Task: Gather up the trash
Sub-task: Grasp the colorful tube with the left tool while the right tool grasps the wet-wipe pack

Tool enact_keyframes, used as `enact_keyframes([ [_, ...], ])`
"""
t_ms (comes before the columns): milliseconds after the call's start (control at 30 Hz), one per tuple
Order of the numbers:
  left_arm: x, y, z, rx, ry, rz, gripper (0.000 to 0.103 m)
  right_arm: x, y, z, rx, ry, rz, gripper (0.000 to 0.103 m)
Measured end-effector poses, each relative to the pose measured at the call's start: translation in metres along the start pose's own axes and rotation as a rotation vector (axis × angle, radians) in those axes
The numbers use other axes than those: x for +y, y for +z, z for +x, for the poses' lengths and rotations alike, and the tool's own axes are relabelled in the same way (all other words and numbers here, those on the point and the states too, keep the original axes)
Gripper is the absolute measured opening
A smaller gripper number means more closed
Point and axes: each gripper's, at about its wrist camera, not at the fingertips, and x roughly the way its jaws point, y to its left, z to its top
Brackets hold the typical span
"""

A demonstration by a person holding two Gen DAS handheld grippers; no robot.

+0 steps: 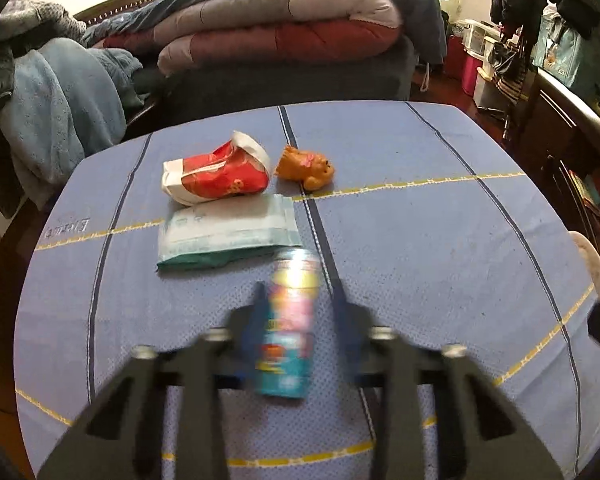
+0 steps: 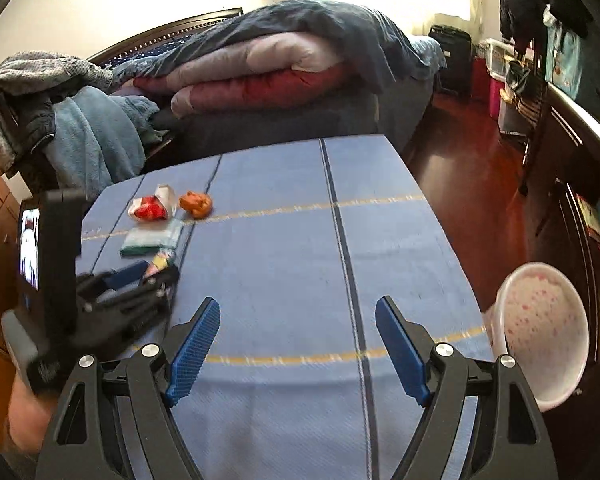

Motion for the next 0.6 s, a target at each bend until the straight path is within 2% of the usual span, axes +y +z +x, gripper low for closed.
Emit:
enact_keyframes([
  [67, -0.002, -0.004, -0.004, -0.010, -0.019, -0.002, 0.023, 0.008, 0.009, 0.005, -0.007, -0.005, -0.013, 0.080],
  [167, 0.014, -0.009, -0.008, -0.017, -0.042, -0.050, 0.023, 0.022, 0.019, 0.013, -0.009, 0.009, -0.031, 0.080],
  [333, 0.069, -0.018, -0.022, -0.038, -0.008, -0.144, 0.023, 0.051, 0.029, 0.040, 0.039, 0.060, -0.049, 0.081],
  [500, 0.124, -0.026, -0.041, -0.069, 0.047, -0.236, 0.023, 0.093, 0.032, 0.080, 0.112, 0.125, -0.052, 0.095],
  [600, 0.144, -0.028, -0.046, -0.082, 0.053, -0.268, 0.023, 0.122, 0.033, 0.101, 0.149, 0.132, -0.075, 0.097],
])
